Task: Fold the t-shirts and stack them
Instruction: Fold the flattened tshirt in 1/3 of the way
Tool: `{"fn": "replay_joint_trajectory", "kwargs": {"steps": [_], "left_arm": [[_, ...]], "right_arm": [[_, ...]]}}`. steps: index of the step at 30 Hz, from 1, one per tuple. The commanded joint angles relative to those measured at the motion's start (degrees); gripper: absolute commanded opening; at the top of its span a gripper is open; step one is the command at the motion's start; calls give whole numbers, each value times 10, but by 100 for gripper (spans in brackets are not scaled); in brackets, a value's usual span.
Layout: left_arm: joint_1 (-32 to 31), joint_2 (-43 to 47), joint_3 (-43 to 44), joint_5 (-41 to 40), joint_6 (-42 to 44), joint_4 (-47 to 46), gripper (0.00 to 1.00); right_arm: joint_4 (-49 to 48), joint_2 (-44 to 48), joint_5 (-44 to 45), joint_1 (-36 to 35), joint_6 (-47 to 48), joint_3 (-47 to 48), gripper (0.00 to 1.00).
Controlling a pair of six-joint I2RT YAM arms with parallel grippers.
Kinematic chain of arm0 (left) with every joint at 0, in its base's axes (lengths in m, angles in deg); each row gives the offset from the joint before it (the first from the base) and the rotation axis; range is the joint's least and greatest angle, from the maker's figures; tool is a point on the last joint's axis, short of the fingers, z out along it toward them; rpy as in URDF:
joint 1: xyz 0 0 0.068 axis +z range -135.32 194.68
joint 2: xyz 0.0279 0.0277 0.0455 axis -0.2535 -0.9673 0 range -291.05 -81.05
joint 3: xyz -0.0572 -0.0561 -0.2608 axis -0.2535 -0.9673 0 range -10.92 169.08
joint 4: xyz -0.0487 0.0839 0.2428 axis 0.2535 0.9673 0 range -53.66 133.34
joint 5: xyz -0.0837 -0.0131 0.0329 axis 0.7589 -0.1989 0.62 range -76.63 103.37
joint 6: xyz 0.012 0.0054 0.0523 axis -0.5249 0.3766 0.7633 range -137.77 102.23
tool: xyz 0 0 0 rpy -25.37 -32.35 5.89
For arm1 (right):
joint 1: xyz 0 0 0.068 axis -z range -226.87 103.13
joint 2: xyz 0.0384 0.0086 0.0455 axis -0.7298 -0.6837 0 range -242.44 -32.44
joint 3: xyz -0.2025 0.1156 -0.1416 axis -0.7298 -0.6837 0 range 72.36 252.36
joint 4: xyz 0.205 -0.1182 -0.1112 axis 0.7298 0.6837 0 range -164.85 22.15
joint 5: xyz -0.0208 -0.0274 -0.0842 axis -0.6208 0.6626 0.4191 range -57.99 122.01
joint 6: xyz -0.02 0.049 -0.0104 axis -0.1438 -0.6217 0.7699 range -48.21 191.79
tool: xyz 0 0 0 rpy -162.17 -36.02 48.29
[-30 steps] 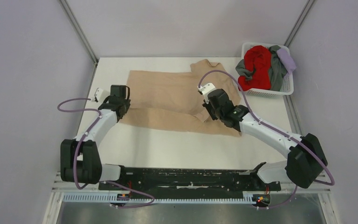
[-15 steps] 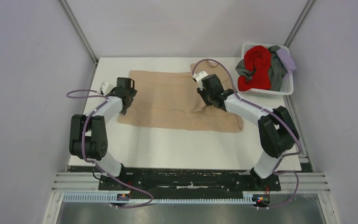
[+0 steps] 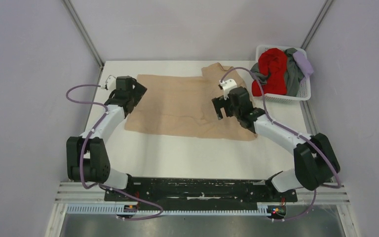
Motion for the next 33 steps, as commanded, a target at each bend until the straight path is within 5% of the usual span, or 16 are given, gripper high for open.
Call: {"fn": "replay_joint_trajectory", "kwargs": {"steps": [1, 8, 12, 17, 27, 33], "left_arm": [[0, -47, -35, 174, 69, -73, 100], [0, -191, 5, 235, 77, -72, 100], [0, -203, -17, 233, 75, -47, 100], [0, -127, -125, 230, 69, -49, 100], [-8, 165, -374, 245, 20, -25, 100], [-8, 240, -329, 210, 37, 22, 100]], "right_arm": [[-98, 40, -108, -1, -68, -122, 98], [-138, -57, -118, 0, -75, -101, 98], [-126, -61, -106, -1, -84, -128, 98], [-113, 34, -111, -2, -111, -249, 98], [6, 281, -90, -2, -160, -416, 98], [15, 343, -118, -3, -165, -383, 98]]}}
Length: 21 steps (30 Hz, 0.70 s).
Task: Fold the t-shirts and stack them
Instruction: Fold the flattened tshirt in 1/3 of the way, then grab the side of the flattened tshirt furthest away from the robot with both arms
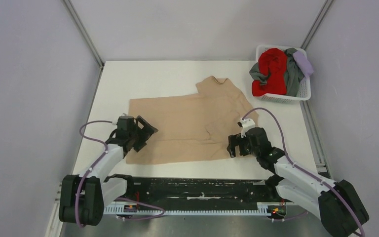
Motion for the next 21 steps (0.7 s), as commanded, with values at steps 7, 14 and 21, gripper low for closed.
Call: {"fn": "replay_joint_trajectory", "kwargs": {"steps": [7, 14, 21], "left_arm": [[7, -78, 260, -197, 48, 206, 100], [50, -333, 526, -265, 109, 313, 100], [56, -524, 708, -298, 122, 377, 100]], "right_arm": [[1, -172, 29, 15, 117, 273, 98], [116, -506, -64, 79, 296, 683, 90], [189, -737, -56, 95, 367, 984, 73]]}}
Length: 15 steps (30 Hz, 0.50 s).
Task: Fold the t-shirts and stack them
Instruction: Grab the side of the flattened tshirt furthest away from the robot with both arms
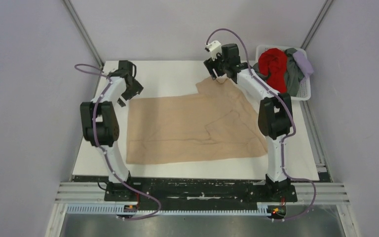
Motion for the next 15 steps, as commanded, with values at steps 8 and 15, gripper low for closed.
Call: {"fn": "replay_joint_trajectory", "kwargs": {"steps": [8, 15], "left_arm": [[-1, -148, 143, -82, -24, 69, 96], [-1, -206, 186, -83, -66, 93, 96]], "right_arm": [[-117, -80, -22, 3, 81, 16, 69], [-149, -126, -40, 4, 86, 21, 67]]}}
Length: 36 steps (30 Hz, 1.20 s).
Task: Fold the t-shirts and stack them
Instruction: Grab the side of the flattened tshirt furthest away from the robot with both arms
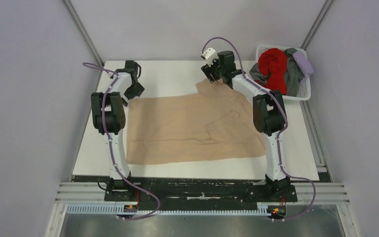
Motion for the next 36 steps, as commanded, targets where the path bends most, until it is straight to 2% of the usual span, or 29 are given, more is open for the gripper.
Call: {"fn": "replay_joint_trajectory", "kwargs": {"steps": [1, 10, 24, 32, 35, 36], "left_arm": [[8, -33, 38, -23, -54, 28, 96], [26, -62, 67, -12, -74, 29, 95], [26, -95, 75, 38, -68, 29, 85], [17, -102, 76, 61, -53, 34, 66], [13, -96, 64, 49, -42, 51, 52], [13, -92, 55, 51, -38, 51, 43]], "right_arm": [[-52, -35, -32, -1, 19, 6, 67], [-71, -71, -39, 7, 16, 16, 64], [-71, -94, -57, 40, -2, 17, 57], [-66, -106, -49, 45, 3, 27, 52], [-60, -102, -53, 49, 3, 22, 46], [-59, -102, -56, 50, 3, 21, 44]]}}
